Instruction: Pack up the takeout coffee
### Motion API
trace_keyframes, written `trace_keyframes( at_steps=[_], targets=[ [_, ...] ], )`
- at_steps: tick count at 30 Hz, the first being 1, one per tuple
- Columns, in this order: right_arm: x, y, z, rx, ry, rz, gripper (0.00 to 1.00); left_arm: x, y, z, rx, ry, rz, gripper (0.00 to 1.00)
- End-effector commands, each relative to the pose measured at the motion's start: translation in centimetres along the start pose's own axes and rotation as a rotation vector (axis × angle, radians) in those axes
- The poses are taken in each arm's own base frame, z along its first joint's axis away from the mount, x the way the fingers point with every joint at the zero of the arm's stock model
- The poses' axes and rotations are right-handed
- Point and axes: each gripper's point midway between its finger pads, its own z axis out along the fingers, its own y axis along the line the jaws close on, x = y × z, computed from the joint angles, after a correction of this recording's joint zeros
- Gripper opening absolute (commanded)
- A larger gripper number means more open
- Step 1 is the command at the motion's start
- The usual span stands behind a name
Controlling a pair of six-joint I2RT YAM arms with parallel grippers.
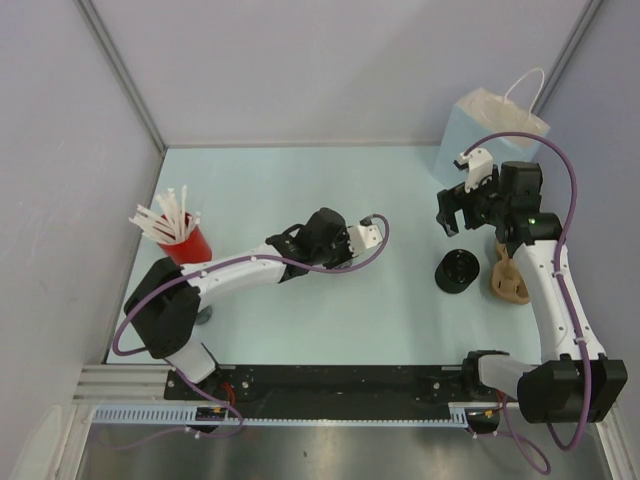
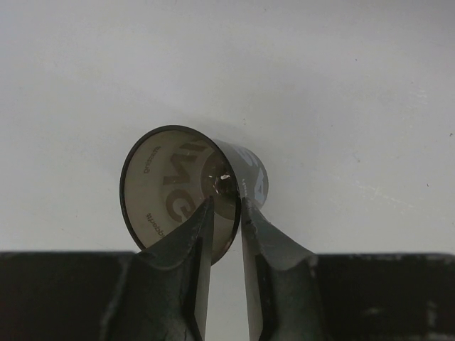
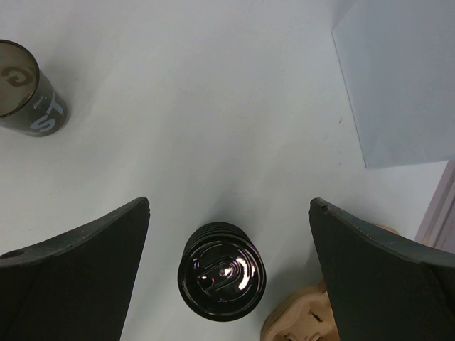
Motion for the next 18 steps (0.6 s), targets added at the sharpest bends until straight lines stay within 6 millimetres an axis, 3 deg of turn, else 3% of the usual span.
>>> trace_keyframes(
  at_steps=[1, 8, 18],
  targets=[
    [-0.3, 0.1, 0.2, -0.01, -0.012, 0.0, 1.0, -0.6, -0.4, -0.4, 0.006, -0.026, 0.005, 0.27],
    [-0.2, 0.2, 0.2, -0.017, -0.011, 0.0, 1.0, -0.7, -0.6, -1.1, 0.014, -0.033, 0.018, 0.43],
    [-0.2, 0.3, 0.3, -0.025, -0.01, 0.001, 1.0, -3.2, 0.2, -3.0, 0.012, -0.09, 0.029, 0.66]
  ],
)
